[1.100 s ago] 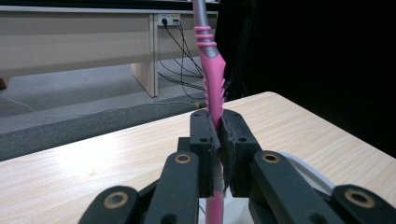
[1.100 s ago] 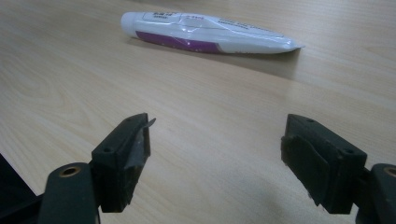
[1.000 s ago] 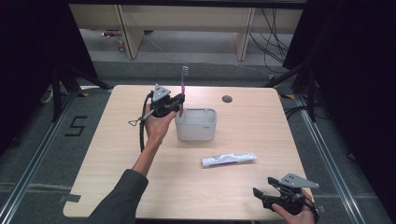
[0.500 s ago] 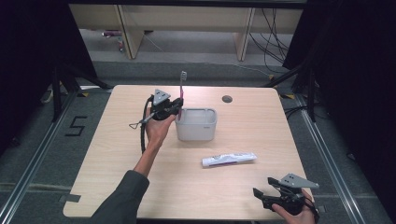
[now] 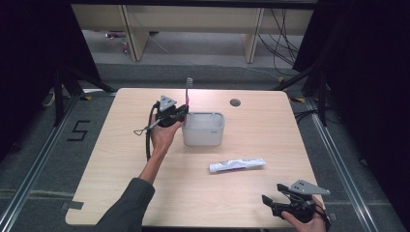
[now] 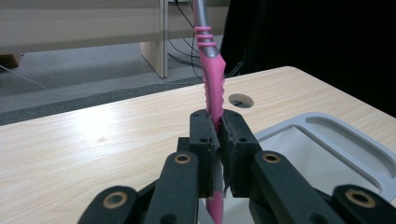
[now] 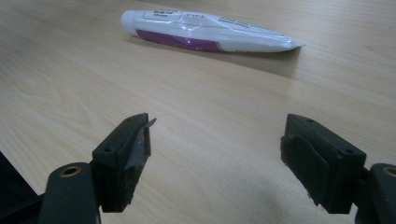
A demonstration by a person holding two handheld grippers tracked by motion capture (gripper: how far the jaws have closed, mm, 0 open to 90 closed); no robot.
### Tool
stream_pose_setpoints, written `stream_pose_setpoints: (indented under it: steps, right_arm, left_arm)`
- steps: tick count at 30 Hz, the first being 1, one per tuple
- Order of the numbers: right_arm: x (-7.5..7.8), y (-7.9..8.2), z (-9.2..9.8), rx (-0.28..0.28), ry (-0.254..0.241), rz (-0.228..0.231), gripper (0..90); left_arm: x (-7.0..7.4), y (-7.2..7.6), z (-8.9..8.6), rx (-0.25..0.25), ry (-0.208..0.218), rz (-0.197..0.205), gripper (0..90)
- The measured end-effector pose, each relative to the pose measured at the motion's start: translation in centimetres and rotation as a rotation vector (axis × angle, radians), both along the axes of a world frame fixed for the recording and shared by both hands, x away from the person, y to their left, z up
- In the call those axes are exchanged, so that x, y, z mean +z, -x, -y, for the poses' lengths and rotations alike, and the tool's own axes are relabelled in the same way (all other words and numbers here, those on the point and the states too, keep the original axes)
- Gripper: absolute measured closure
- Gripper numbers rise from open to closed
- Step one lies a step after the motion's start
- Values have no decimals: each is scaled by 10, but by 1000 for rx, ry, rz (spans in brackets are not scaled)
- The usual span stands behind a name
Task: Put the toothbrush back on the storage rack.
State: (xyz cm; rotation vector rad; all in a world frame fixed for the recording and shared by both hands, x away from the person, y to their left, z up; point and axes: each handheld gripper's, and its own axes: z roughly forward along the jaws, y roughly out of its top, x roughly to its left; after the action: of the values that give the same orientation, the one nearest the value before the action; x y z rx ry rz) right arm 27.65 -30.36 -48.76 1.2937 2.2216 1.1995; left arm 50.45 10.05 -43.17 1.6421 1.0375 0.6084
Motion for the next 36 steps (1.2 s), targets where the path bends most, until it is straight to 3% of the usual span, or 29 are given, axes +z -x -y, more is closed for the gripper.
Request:
stream_pose_setpoints:
  steps: [17, 36]
  right_arm:
    - [0, 0, 0, 4, -1, 0, 244]
    - [0, 0, 0, 2, 1, 0, 245]
  left_arm:
    - [-1, 2, 6, 12, -86, -18, 826]
    - [-1, 4, 6, 22, -130, -24, 826]
